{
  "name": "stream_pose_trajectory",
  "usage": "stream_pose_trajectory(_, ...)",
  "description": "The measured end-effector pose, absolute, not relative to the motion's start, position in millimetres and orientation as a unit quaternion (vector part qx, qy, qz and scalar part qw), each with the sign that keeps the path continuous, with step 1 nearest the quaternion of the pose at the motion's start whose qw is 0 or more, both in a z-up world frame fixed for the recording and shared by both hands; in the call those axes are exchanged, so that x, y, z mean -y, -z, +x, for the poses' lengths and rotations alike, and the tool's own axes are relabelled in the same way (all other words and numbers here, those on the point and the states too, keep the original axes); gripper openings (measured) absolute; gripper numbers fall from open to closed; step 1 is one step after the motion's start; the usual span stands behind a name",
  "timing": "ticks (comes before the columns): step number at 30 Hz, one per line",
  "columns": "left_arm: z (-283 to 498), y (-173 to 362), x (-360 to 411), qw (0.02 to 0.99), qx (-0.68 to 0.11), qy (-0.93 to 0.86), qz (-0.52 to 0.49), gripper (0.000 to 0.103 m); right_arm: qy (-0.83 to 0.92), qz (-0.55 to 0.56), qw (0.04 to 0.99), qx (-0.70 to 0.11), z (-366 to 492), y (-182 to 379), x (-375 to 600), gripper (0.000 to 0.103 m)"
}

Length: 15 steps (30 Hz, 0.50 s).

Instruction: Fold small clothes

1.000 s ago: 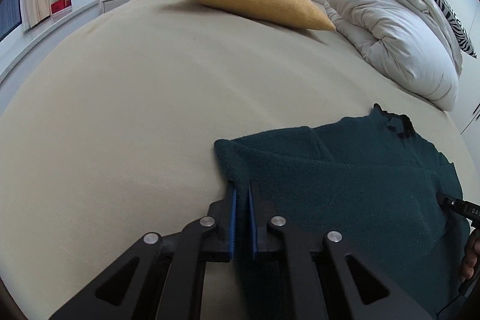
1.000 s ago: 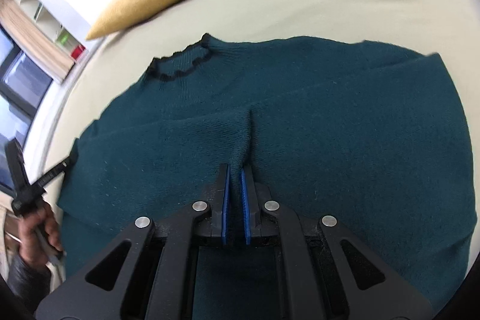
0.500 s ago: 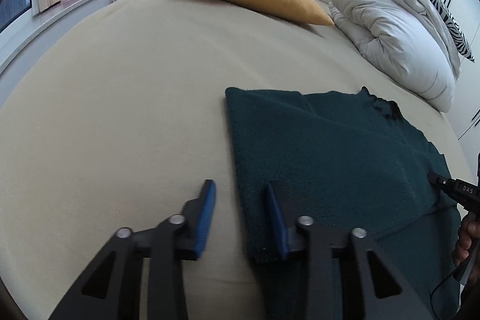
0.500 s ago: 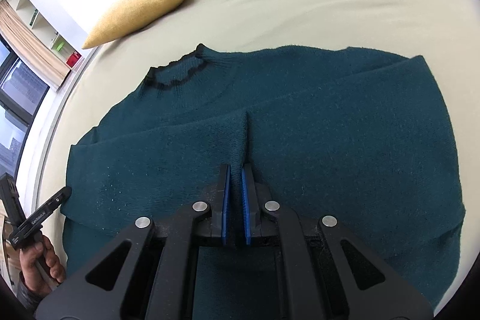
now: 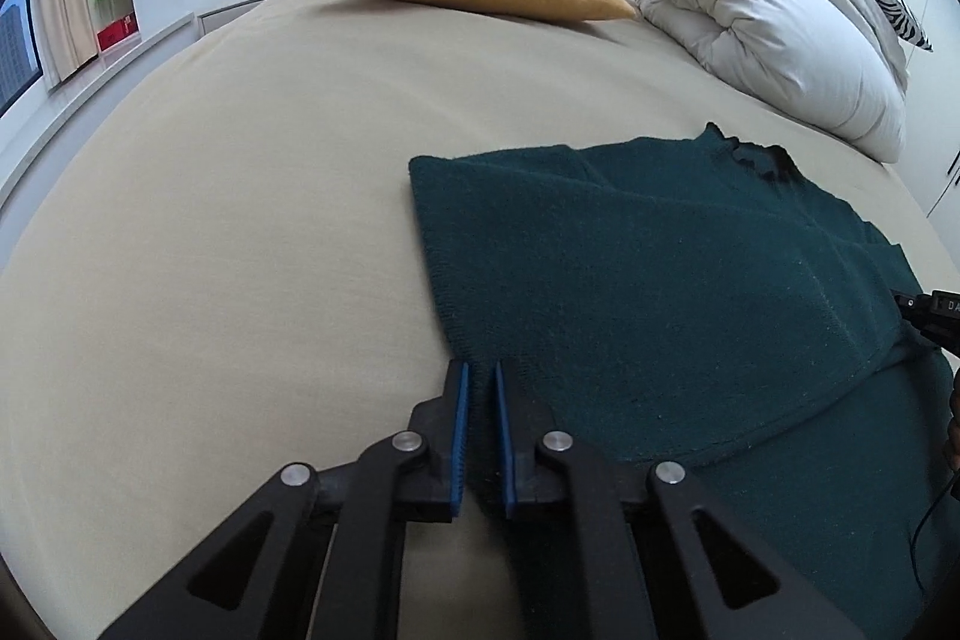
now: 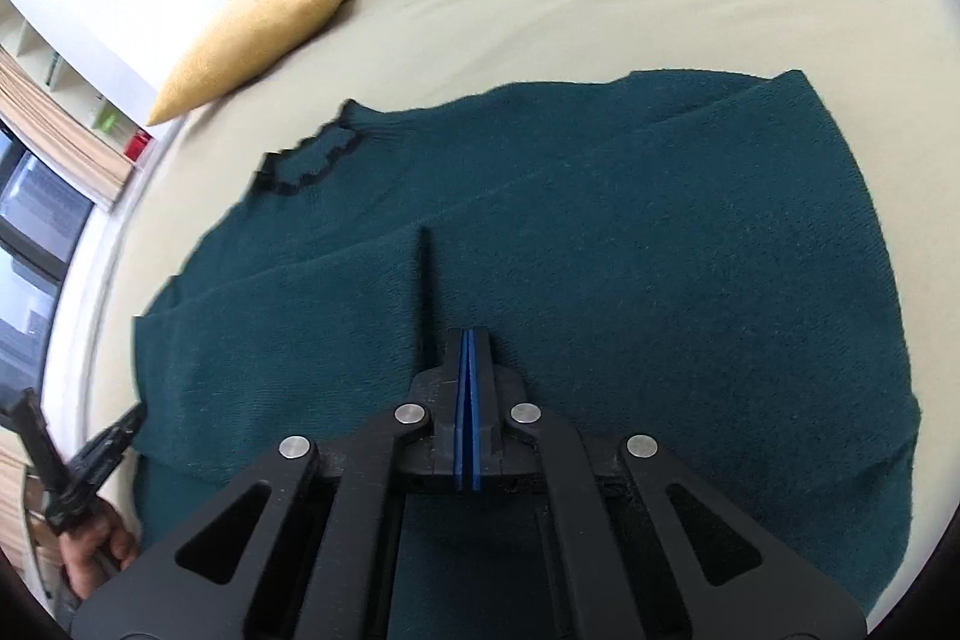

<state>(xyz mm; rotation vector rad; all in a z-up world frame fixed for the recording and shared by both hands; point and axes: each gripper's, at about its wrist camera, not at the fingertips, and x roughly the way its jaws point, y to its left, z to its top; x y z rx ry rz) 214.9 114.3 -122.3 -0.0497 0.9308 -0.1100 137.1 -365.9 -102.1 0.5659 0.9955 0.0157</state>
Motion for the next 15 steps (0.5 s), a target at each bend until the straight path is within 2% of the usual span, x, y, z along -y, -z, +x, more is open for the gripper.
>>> stream_pose_trajectory(1,214,120,-117,0.892,-0.447,0.052,-0.033,0.01,-0.009,0.28,0.84,-0.465,135,99,367,0.006)
stream_pose_trajectory(3,211,115,-120,0.892,-0.447,0.05,-0.05,0.011,-0.013,0.304,0.839,-0.45,132,92,370,0.008)
stream_pose_trajectory(4,209,111,-121,0.894,-0.442,0.048,-0.056,0.014,-0.015,0.31,0.841,-0.443,131,88,371,0.012)
stream_pose_trajectory(5,205,106,-121,0.899,-0.432,0.043,-0.056,0.015,-0.019,0.308,0.845,-0.438,131,84,369,0.025)
stream_pose_trajectory(7,199,97,-116,0.909,-0.412,0.034,-0.044,0.015,-0.03,0.284,0.851,-0.442,136,80,358,0.028)
stream_pose_trajectory(9,198,93,-108,0.916,-0.399,0.034,-0.03,0.015,-0.036,0.252,0.85,-0.462,143,84,343,0.028)
stream_pose_trajectory(12,209,110,-99,0.9,-0.432,0.045,-0.023,0.017,-0.009,0.2,0.848,-0.492,149,96,329,0.013)
stream_pose_trajectory(15,210,116,-99,0.9,-0.432,0.046,-0.024,0.017,-0.002,0.22,0.849,-0.48,144,93,340,0.003)
